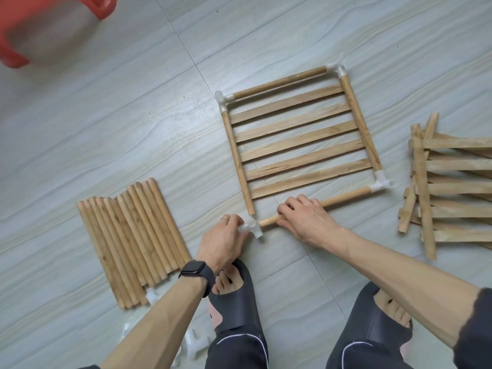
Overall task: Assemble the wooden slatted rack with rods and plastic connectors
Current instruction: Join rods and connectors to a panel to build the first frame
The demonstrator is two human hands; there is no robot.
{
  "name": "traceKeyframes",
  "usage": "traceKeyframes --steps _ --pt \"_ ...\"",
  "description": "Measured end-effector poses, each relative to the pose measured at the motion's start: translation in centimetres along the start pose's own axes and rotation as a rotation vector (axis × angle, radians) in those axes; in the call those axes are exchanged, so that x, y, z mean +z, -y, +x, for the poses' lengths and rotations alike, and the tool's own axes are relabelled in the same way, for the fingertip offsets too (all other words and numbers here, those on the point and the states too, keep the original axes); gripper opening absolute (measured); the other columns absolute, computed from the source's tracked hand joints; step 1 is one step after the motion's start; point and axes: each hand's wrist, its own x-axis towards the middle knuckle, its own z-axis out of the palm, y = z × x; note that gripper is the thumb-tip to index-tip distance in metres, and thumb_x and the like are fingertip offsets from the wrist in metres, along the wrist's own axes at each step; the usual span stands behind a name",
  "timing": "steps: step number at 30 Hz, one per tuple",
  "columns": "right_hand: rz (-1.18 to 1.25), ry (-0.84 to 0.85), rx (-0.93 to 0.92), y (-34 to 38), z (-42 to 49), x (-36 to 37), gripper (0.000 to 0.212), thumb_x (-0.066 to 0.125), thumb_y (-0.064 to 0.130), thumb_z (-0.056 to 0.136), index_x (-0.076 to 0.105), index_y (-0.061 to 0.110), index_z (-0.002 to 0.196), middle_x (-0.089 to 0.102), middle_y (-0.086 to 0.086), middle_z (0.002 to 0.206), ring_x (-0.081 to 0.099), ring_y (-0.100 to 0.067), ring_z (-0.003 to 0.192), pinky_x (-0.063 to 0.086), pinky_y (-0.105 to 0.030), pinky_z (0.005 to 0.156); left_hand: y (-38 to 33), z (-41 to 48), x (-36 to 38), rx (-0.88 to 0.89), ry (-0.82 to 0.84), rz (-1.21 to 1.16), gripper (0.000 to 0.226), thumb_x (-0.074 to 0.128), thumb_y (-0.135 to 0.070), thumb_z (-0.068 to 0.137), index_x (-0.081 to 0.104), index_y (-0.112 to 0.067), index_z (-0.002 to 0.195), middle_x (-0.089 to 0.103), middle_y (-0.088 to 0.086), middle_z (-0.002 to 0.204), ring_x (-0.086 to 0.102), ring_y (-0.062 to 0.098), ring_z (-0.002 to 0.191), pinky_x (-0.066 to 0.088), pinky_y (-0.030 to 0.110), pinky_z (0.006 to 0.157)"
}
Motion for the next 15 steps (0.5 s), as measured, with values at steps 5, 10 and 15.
traceKeyframes --steps 5,10,15 --pt "0.014 -0.002 0.007 0.0 0.2 0.2 0.034 0.039 0.049 0.105 0.050 0.023 0.124 0.050 0.001 0.126 0.044 -0.025 0.117 0.037 -0.043 0.097 0.3 -0.2 -1.5 -0.135 0.047 -0.385 0.021 0.064 -0.032 0.096 0.059 -0.025 0.115 0.067 -0.010 0.093 0.063 0.010 0.080 0.044 0.018 0.066" --pt "0.022 -0.010 0.007 0.0 0.2 0.2 0.033 0.040 0.049 0.105 0.050 0.023 0.123 0.051 0.001 0.124 0.045 -0.026 0.116 0.036 -0.043 0.095 0.4 0.2 -2.2 -0.172 0.116 -0.337 0.027 0.055 -0.027 0.099 0.068 -0.028 0.123 0.069 -0.009 0.107 0.064 0.015 0.101 0.044 0.025 0.081" --pt "0.039 -0.036 0.005 0.0 0.0 0.3 0.033 0.043 0.048 0.104 0.052 0.022 0.122 0.052 -0.001 0.123 0.046 -0.027 0.115 0.036 -0.043 0.094 -0.5 -0.5 -1.9 -0.161 0.162 -0.272 0.056 0.052 -0.033 0.073 0.049 -0.032 0.129 0.056 -0.010 0.119 0.059 0.014 0.099 0.050 0.035 0.082"
